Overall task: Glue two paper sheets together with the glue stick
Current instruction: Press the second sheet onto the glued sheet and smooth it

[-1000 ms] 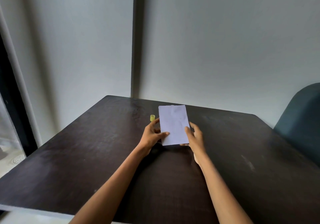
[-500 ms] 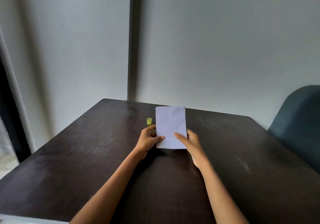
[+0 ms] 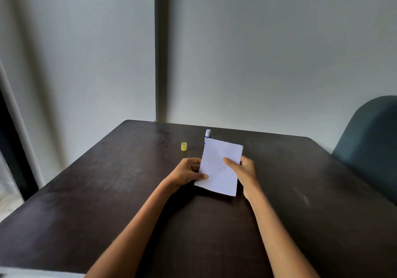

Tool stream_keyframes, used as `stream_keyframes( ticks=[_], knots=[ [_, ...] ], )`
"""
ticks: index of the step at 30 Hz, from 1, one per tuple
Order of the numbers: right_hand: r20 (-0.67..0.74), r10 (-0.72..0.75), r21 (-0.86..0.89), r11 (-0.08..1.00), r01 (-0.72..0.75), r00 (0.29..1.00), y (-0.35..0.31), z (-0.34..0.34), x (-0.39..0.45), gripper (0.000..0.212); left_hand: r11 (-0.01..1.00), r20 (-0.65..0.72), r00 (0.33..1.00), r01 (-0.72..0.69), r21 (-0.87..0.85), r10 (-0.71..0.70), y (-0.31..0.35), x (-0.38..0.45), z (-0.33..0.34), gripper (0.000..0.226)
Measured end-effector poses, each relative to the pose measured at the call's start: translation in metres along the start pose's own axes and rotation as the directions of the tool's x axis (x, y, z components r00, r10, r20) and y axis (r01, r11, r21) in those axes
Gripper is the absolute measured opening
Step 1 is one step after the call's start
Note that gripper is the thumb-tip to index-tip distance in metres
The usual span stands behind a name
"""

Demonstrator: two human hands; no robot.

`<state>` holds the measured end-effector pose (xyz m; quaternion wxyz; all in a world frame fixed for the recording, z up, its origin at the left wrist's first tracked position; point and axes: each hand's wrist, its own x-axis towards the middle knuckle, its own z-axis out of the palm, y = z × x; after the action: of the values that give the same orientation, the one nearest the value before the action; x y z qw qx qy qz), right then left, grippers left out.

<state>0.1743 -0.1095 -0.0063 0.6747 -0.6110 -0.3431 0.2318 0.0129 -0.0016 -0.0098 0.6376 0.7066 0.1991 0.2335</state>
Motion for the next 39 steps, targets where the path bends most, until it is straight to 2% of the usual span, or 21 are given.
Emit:
stream_keyframes(
  ticks=[3,6,8,10,12,14,17,19,23,25,28,31,35,37,39],
  knots=[
    [-0.174,-0.006,0.043,0.999,0.013,0.985,0.002,-0.004,0.006,0.013,0.999,0.049,0.998,0.029,0.032,-0.031,0.003,-0.001,-0.001,0.030],
    [-0.356,0.002,0.125,0.991,0.045,0.935,0.003,-0.011,0.013,0.016,0.998,0.088,0.995,0.043,0.035,-0.046,0.003,-0.001,-0.001,0.026],
    [-0.415,0.048,0.204,0.978,0.041,0.909,0.002,-0.015,0.015,0.025,0.999,0.071,0.997,0.027,0.029,-0.029,0.003,-0.002,0.000,0.027],
    [-0.366,0.082,0.224,0.975,0.002,0.927,-0.001,-0.016,0.014,0.034,1.000,-0.007,1.000,-0.013,0.004,0.013,0.002,-0.002,0.003,0.029],
    [-0.244,0.085,0.165,0.985,-0.045,0.966,-0.004,-0.011,0.010,0.035,0.999,-0.131,0.991,-0.034,-0.030,0.030,0.000,-0.001,0.005,0.028],
    [-0.063,0.046,0.040,0.998,-0.043,0.997,-0.005,-0.005,0.003,0.029,0.998,-0.207,0.978,-0.041,-0.056,0.029,-0.001,0.000,0.007,0.028],
    [0.172,0.006,-0.120,0.993,0.015,0.985,-0.002,0.003,-0.005,0.012,0.996,-0.223,0.974,-0.053,-0.069,0.037,-0.001,0.000,0.009,0.031],
    [0.224,0.025,-0.144,0.989,0.008,0.974,-0.003,0.004,-0.007,0.002,0.993,-0.260,0.965,-0.068,-0.095,0.041,0.000,0.000,0.010,0.031],
    [0.280,0.057,-0.162,0.987,-0.011,0.958,-0.006,0.002,-0.009,0.004,0.980,-0.423,0.906,-0.091,-0.179,0.006,-0.001,0.003,0.008,0.012],
    [0.313,0.076,-0.230,0.973,-0.002,0.947,-0.006,0.001,-0.010,0.003,0.975,-0.480,0.877,-0.103,-0.199,-0.006,-0.001,0.004,0.005,0.015],
    [0.308,0.090,-0.264,0.964,-0.005,0.947,-0.008,0.000,-0.010,0.012,0.979,-0.560,0.828,-0.107,-0.173,-0.008,-0.004,0.006,0.001,0.021],
    [0.166,0.021,-0.299,0.954,0.030,0.986,-0.005,-0.002,-0.006,0.039,0.987,-0.582,0.813,-0.099,-0.129,0.005,-0.007,0.007,0.001,0.025],
    [0.009,-0.025,-0.281,0.959,0.026,1.000,0.000,0.001,-0.002,0.048,0.994,-0.559,0.828,-0.092,-0.058,0.044,-0.008,0.007,0.007,0.026],
    [-0.019,-0.026,-0.261,0.965,0.020,0.999,0.002,0.003,0.000,0.043,0.995,-0.563,0.825,-0.087,-0.049,0.045,-0.007,0.006,0.008,0.026],
    [-0.006,-0.037,-0.240,0.970,0.035,0.999,0.001,0.002,-0.001,0.012,0.996,-0.549,0.835,-0.074,-0.040,0.040,-0.006,0.005,0.008,0.025]
  ],
)
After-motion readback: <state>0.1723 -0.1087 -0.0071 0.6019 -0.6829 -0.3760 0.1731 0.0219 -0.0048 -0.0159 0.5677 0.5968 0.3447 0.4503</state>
